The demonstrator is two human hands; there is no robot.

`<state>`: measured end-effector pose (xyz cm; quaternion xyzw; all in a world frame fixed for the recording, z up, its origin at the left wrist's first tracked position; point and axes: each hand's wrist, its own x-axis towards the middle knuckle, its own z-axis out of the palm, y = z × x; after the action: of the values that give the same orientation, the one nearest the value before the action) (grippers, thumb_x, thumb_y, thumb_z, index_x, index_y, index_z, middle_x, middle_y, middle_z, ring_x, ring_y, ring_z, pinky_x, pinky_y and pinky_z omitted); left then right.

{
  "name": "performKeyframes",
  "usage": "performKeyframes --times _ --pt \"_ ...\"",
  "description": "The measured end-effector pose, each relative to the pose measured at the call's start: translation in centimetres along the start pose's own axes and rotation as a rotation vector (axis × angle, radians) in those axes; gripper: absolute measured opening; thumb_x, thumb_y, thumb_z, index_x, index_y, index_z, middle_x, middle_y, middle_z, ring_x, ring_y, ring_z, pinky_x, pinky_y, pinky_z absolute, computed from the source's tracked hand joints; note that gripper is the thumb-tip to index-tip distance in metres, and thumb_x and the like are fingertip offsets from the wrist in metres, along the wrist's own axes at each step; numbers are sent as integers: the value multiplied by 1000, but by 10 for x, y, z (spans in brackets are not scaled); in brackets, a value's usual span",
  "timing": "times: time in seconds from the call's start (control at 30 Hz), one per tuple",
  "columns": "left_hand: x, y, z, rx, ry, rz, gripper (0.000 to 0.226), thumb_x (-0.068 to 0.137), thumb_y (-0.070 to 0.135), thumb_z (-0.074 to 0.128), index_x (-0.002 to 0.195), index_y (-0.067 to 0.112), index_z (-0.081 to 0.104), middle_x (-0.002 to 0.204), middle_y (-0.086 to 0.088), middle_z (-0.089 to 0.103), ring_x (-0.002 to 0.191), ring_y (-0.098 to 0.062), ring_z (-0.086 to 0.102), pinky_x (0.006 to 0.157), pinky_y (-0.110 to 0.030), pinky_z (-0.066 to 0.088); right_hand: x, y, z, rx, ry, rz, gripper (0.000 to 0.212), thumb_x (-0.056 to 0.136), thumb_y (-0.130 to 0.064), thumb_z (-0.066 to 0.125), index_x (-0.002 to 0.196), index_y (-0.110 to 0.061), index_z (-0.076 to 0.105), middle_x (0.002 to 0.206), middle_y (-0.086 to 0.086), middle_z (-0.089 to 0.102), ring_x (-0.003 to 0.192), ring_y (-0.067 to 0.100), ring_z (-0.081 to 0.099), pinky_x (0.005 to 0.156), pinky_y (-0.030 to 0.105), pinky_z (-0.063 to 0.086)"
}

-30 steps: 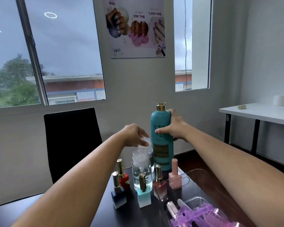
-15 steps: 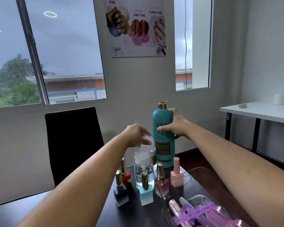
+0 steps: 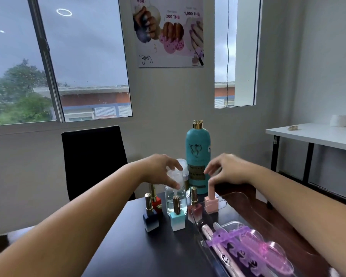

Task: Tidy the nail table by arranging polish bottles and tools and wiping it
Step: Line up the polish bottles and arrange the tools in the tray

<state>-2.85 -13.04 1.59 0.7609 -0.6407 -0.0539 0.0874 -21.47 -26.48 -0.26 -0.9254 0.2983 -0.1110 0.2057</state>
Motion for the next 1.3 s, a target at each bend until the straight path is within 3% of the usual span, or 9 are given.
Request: performKeyframes --times 0.1,0.2,0.3,0.4,0.53,0.7,1.13,1.3 --pt "0 0 11 31 102 5 53 73 34 76 122 31 54 124 3 59 98 -12 51 88 -26 39 -5 -4 15 -101 -50 1 39 70 -25 82 107 -23 70 101 -4 67 92 9 60 75 17 45" --pt "2 -6 12 55 165 -5 49 73 30 77 118 29 58 118 2 61 90 -10 47 82 -23 37 -3 -5 21 -127 -28 -12 26 68 -17 83 92 -17 73 91 1 70 87 14 64 77 24 53" --pt "4 -13 10 59 182 -31 50 72 29 78 118 26 59 118 1 62 93 -10 49 83 -23 37 2 -2 21 -129 -9 -2 24 64 -12 84 85 -15 73 82 1 70 85 16 66 83 31 55" --pt "10 -21 10 42 212 -66 48 71 29 78 116 26 60 116 1 63 103 -15 54 84 -25 38 11 6 20 -134 50 21 27 61 -9 84 81 -17 68 80 -2 65 81 16 63 72 25 52" --pt "18 -29 11 18 259 -110 49 69 32 80 114 22 62 113 0 65 101 -17 56 81 -23 39 24 16 19 -86 115 64 30 61 -8 84 71 -21 59 80 -2 60 74 14 60 62 21 46" --pt "26 -35 13 29 306 -137 51 68 32 80 113 16 63 113 -1 65 105 -19 57 88 -27 43 32 22 19 -25 135 96 30 62 -4 83 72 -20 60 73 -4 63 63 5 60 54 13 41" --pt "32 -43 12 -9 296 -141 51 66 30 82 112 16 64 111 -1 66 106 -19 55 94 -33 45 38 24 22 -58 189 92 28 68 -4 77 82 -19 58 84 -2 60 78 13 60 65 23 49" --pt "29 -43 15 -30 294 -153 58 68 34 80 120 21 57 119 0 62 107 -20 55 93 -31 43 35 23 24 -63 204 86 28 72 -5 74 87 -20 56 83 -4 58 73 7 55 56 18 41"
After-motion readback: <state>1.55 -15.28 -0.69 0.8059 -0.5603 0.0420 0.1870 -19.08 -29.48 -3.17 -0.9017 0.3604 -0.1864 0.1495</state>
